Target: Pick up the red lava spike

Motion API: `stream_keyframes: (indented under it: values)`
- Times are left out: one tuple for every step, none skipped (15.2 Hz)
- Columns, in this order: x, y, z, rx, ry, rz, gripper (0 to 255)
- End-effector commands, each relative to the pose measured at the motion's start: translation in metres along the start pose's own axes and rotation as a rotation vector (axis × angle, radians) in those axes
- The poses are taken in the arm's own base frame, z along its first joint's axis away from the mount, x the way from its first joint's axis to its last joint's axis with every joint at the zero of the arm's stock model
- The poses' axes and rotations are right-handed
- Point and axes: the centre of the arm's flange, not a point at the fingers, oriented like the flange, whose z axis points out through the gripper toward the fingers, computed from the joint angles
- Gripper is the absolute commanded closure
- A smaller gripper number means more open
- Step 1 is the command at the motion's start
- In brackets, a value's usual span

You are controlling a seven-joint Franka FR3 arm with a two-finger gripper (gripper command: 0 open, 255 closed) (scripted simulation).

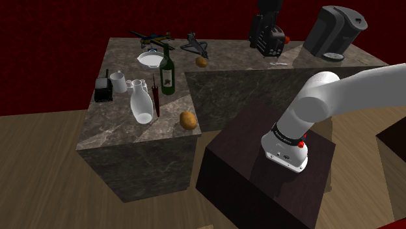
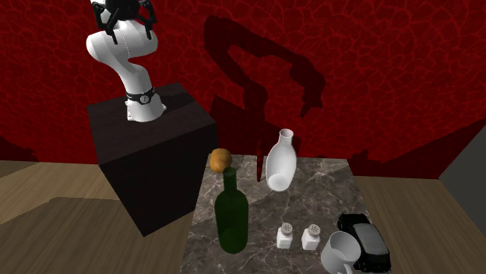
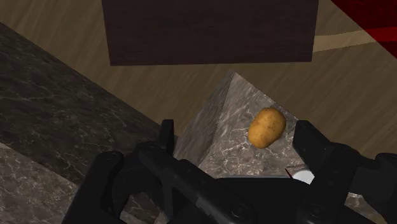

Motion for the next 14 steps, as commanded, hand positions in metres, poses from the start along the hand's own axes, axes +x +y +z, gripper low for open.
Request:
stream_keyframes:
  values:
    - [0.0, 0.0, 0.0, 0.0, 0.0, 0.0, 0]
    - [0.014, -0.005, 0.003, -0.007, -0.009, -0.021, 0]
    - [0.027, -0.01, 0.006, -0.014, -0.017, -0.042, 0]
    - [0.041, -0.015, 0.009, -0.021, -0.026, -0.063, 0]
    - [0.054, -0.02, 0.012, -0.028, -0.035, -0.084, 0]
    - [0.067, -0.026, 0.016, -0.034, -0.044, -0.105, 0]
    - [0.08, -0.032, 0.02, -0.041, -0.052, -0.127, 0]
    - [0.093, -0.038, 0.023, -0.048, -0.061, -0.148, 0]
    - [0.106, -0.045, 0.027, -0.055, -0.07, -0.169, 0]
    - [0.118, -0.051, 0.032, -0.062, -0.079, -0.19, 0]
    - [0.131, -0.058, 0.036, -0.069, -0.087, -0.211, 0]
    - [0.143, -0.065, 0.04, -0.076, -0.096, -0.232, 0]
    - [0.155, -0.073, 0.045, -0.083, -0.105, -0.253, 0]
    - [0.166, -0.08, 0.05, -0.09, -0.114, -0.274, 0]
